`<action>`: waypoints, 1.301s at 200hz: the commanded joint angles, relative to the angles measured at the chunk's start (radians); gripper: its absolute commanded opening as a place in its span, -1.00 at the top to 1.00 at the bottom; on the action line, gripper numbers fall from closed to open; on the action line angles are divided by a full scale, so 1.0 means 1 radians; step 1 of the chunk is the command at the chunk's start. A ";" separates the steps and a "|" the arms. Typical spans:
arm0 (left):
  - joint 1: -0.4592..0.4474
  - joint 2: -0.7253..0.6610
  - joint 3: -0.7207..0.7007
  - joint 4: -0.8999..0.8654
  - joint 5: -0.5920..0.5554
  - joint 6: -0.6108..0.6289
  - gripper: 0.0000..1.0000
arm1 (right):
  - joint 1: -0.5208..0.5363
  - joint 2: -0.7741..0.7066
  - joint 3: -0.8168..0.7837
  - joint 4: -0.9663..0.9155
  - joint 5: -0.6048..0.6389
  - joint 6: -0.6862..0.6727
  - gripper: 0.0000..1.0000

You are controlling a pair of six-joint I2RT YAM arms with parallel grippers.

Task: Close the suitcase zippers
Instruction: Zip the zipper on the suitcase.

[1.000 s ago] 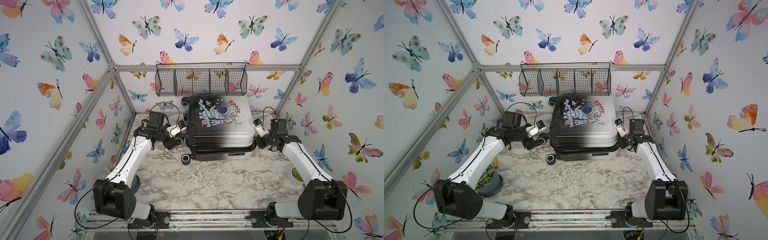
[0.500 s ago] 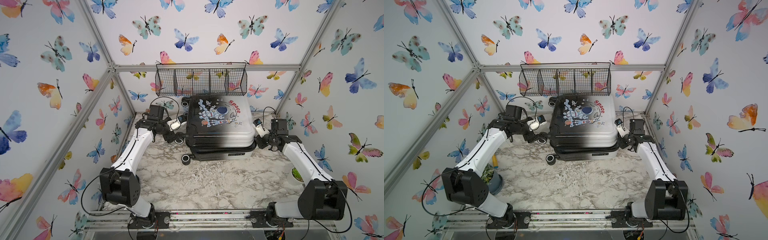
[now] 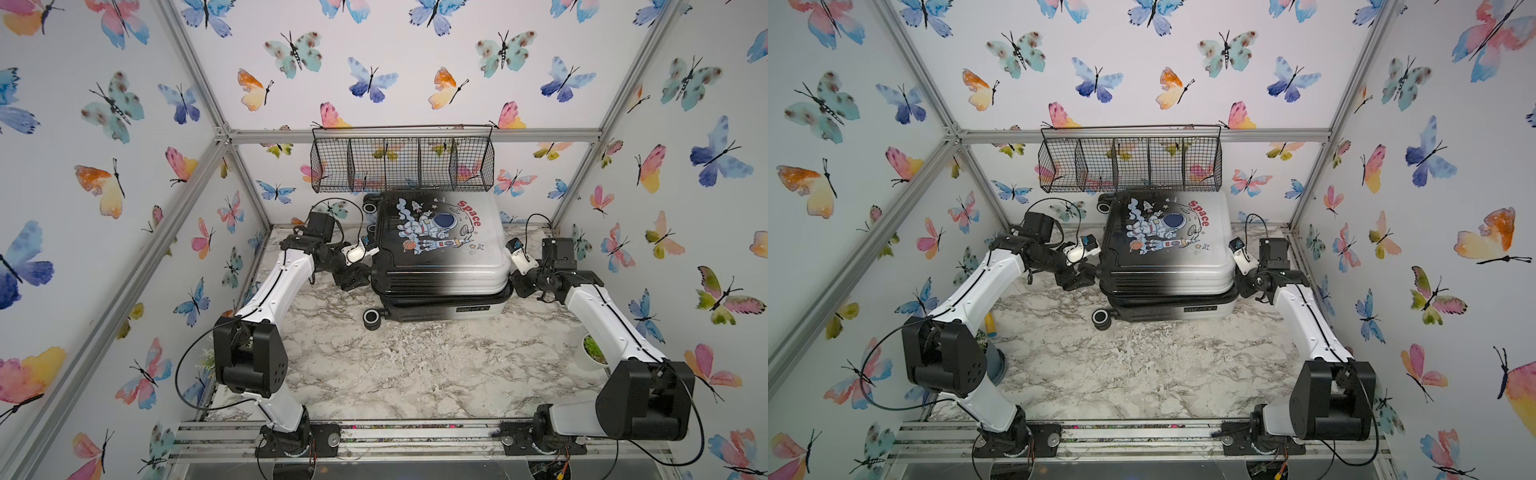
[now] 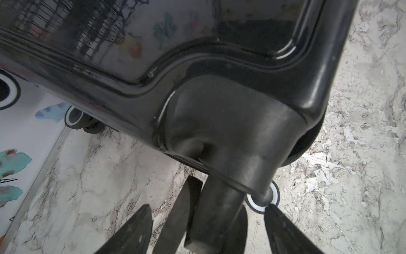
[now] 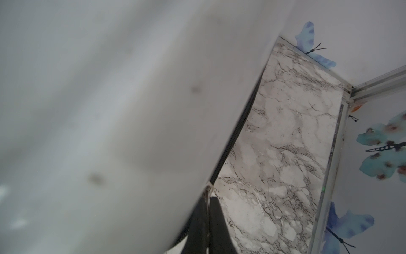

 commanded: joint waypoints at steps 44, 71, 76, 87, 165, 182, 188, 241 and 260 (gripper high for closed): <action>-0.005 0.052 0.037 -0.074 0.003 0.019 -0.38 | 0.000 -0.029 0.015 0.112 -0.039 -0.016 0.93; -0.005 0.070 0.064 -0.090 0.040 0.013 -0.09 | 0.000 -0.023 0.015 0.114 -0.040 -0.015 0.93; -0.005 0.074 0.064 -0.094 0.041 0.011 -0.03 | -0.001 -0.022 0.015 0.114 -0.042 -0.015 0.93; -0.005 0.078 0.060 -0.101 0.040 0.010 0.10 | 0.001 -0.019 0.015 0.114 -0.042 -0.015 0.93; -0.005 0.100 0.047 -0.103 -0.010 0.007 -0.19 | 0.000 -0.040 -0.014 0.117 -0.007 -0.035 0.93; -0.005 0.101 0.042 -0.102 -0.030 0.016 -0.13 | -0.001 -0.032 -0.005 0.115 -0.012 -0.032 0.93; -0.005 0.100 0.042 -0.102 -0.031 0.018 -0.08 | -0.001 -0.029 -0.002 0.114 -0.013 -0.032 0.93; 0.001 0.100 -0.009 -0.089 -0.091 0.020 -0.15 | 0.000 -0.026 -0.008 0.117 -0.004 -0.039 0.93; 0.007 0.101 -0.006 -0.086 -0.096 0.023 -0.23 | 0.000 -0.017 -0.003 0.120 -0.005 -0.040 0.93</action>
